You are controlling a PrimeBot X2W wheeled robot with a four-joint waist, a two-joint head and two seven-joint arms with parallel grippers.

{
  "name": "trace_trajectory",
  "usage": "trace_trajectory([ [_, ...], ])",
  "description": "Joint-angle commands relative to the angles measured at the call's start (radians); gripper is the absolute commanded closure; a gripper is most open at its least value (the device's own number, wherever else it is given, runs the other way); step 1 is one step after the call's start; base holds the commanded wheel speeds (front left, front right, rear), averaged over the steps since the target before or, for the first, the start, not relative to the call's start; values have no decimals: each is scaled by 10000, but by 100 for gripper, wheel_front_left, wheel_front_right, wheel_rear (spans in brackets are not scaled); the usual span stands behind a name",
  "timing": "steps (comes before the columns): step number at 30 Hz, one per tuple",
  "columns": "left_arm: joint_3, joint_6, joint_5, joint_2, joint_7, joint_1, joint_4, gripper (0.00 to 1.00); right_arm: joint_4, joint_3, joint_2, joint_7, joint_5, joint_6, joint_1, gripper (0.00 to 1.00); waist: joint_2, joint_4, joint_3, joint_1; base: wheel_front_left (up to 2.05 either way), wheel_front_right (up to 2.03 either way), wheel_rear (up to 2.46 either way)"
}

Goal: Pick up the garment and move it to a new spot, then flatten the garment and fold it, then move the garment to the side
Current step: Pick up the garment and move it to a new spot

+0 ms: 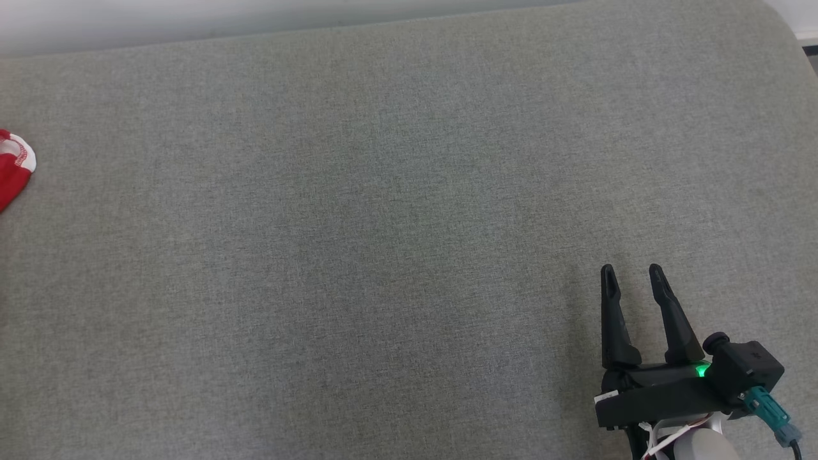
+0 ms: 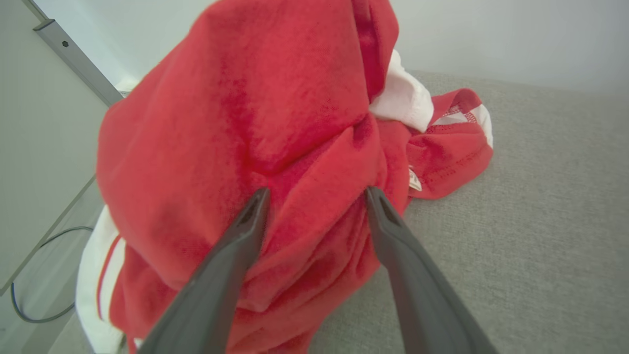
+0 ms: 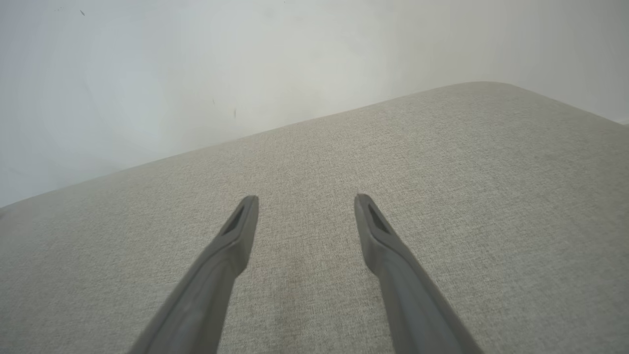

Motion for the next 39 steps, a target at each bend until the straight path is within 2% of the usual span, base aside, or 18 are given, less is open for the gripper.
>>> trace_trajectory([
  [1, -17, 88, 25, 49, 142, -160, 170, 0, 10, 7, -4, -25, 0, 34, -10, 0, -2, 2, -23, 0, 0, 0, 0],
  [6, -211, 225, 111, 134, 573, -342, 669, 0, 36, 42, -4, -25, 8, 34, -28, 0, -2, -37, -72, 0, 0, 0, 0],
  [7, -256, 250, 155, 154, 608, -361, 720, 74, 34, 33, -4, -25, 5, 34, -23, 0, -2, -44, -81, 0, 0, 0, 0],
  [8, -293, 266, 174, 160, 641, -382, 794, 100, 36, 23, -4, -25, -2, 34, -10, 0, -2, -47, -90, 0, 0, 0, 0],
  [15, -473, 318, 344, 268, -216, -651, 555, 100, 55, -94, -6, -24, -49, 34, 179, 0, -2, 74, -315, 0, 0, 0, 0],
  [18, -510, 180, 287, 208, -792, -813, 222, 100, 83, -115, -4, -25, -62, 34, 221, 0, -2, 187, -517, 0, 0, 0, 0],
  [24, -651, 70, 362, 220, -1577, -1226, -726, 100, 80, -93, -4, -25, -122, 34, 388, 0, -2, 426, -886, 0, 0, 0, 0],
  [26, -913, -22, 530, 269, -1809, -1499, -1575, 100, 87, -62, -6, -25, -146, 34, 440, 0, -2, 493, -1068, 0, 0, 0, 0],
  [27, -913, -22, 530, 269, -1809, -1499, -1575, 100, 87, -62, -6, -25, -146, 34, 440, 0, -2, 493, -1068, 0, 0, 0, 0],
  [33, -1272, -177, 365, 163, -1491, -2008, -3758, 100, 87, 43, -8, -25, -109, 34, 530, 0, -2, 388, -1255, 0, 0, 0, 0],
  [39, -1620, -264, 87, -97, -805, -2332, -6052, 100, 108, 224, -8, -24, 18, 34, 446, 0, -2, -131, -1256, 0, 0, 0, 0],
])
